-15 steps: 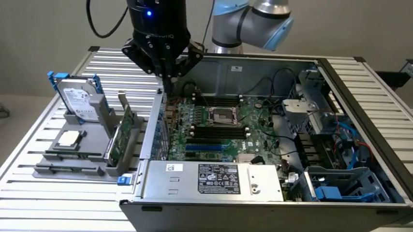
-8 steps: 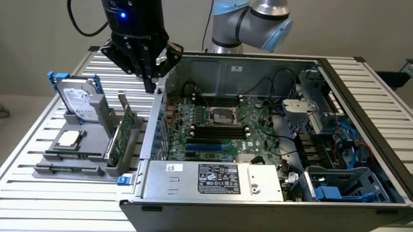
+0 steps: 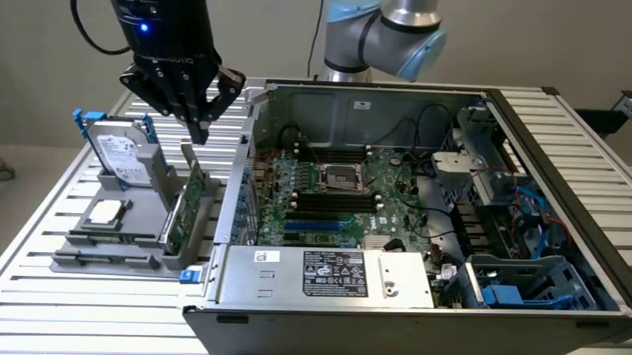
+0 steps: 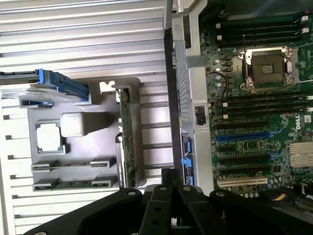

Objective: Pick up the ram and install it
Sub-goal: 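Reach for the ram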

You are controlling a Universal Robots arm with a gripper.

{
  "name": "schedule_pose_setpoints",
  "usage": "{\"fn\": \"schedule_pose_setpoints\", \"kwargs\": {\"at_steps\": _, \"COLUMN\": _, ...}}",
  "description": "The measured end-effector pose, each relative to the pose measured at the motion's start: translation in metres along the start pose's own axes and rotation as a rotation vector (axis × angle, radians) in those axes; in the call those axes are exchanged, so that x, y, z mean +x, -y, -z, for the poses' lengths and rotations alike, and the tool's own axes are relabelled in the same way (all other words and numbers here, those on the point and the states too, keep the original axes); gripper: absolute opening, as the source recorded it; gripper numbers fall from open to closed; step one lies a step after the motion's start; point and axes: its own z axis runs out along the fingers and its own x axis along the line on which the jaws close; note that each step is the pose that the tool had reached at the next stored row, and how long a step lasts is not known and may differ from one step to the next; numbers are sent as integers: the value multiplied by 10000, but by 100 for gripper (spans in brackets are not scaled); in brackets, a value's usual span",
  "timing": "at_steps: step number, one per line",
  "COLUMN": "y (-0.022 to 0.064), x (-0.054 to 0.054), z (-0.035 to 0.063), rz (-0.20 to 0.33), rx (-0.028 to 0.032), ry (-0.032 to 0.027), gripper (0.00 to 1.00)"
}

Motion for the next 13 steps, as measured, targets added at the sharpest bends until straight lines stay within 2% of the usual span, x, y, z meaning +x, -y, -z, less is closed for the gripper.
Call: {"fn": "schedule_pose_setpoints", "kwargs": {"at_steps": 13, "y": 48, "x": 591, "z": -96, "rz": -3, "rx": 3, "ry": -27, "gripper": 11}}
